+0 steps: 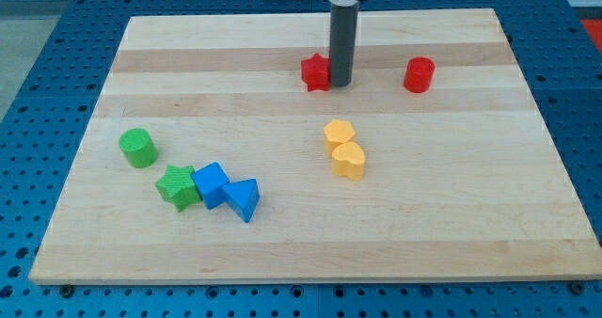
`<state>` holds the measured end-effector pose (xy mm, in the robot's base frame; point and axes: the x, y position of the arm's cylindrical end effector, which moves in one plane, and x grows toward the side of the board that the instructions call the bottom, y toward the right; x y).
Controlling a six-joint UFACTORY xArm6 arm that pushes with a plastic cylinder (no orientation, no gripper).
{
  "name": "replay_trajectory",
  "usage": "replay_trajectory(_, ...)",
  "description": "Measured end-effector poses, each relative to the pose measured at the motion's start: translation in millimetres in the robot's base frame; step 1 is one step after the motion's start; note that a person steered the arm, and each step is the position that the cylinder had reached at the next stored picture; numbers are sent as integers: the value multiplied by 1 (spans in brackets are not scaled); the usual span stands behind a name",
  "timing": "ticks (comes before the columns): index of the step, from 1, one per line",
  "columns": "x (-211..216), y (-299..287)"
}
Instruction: Move the red circle to the right side of the red star
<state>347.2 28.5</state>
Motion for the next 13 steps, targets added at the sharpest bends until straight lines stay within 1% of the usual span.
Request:
replay_trajectory(3,6,-60)
replay_trajectory(4,6,-59)
replay_trajectory(6,-2,80)
replay_trajectory(7,-49,128)
replay_trajectory(8,-31,176)
replay_trajectory(9,-15,193)
replay_trajectory(10,6,197)
replay_trajectory(11,12,191)
replay_trajectory(13,-3,155)
